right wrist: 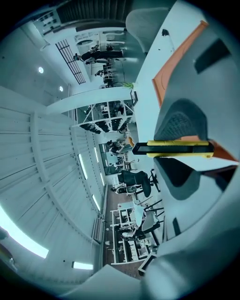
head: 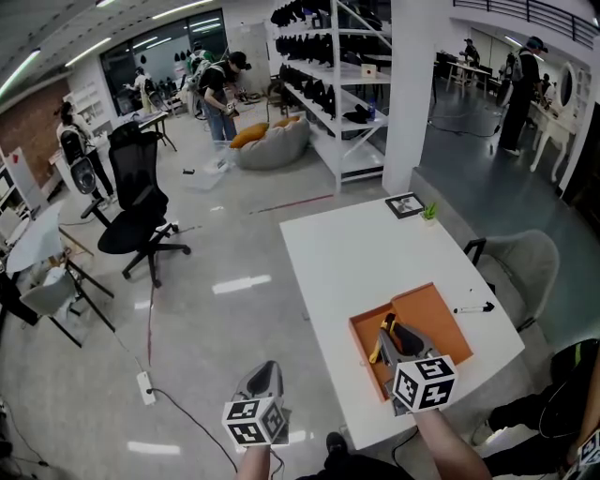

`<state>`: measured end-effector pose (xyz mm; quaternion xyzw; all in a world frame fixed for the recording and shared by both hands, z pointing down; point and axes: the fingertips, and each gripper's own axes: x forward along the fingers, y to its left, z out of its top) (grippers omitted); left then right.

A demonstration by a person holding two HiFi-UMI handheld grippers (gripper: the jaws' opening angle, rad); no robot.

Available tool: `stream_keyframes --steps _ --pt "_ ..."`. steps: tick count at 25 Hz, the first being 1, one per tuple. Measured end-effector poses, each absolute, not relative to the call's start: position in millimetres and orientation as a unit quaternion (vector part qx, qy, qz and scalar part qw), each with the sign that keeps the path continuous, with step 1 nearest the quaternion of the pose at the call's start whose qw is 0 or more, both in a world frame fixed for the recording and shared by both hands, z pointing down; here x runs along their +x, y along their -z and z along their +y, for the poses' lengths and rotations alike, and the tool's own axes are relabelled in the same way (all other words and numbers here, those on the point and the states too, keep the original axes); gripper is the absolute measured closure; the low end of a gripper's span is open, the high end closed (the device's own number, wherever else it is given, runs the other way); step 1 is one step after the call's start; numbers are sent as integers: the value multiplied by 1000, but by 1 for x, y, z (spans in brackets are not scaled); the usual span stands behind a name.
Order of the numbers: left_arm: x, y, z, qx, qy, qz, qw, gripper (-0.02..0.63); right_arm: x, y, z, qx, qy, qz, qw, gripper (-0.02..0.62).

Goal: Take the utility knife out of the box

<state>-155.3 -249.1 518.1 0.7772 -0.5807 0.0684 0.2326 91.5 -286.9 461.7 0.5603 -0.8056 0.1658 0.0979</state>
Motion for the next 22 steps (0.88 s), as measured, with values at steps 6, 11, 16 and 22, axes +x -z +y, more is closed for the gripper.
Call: stream_keyframes --steps 6,11,16,22 --pt "-151 -515 -250 779 -66 -580 229 583 94 -443 -286 560 -158 -810 74 482" --pt "-146 -511 -253 781 -64 -580 224 583 99 -434 -285 560 -156 -811 61 482" --pt "-147 -508 -253 781 -62 -581 220 583 99 -426 -283 560 -152 -813 52 482" --pt "-150 -503 -254 781 -58 -584 216 583 93 -411 -284 555 -143 -819 32 482"
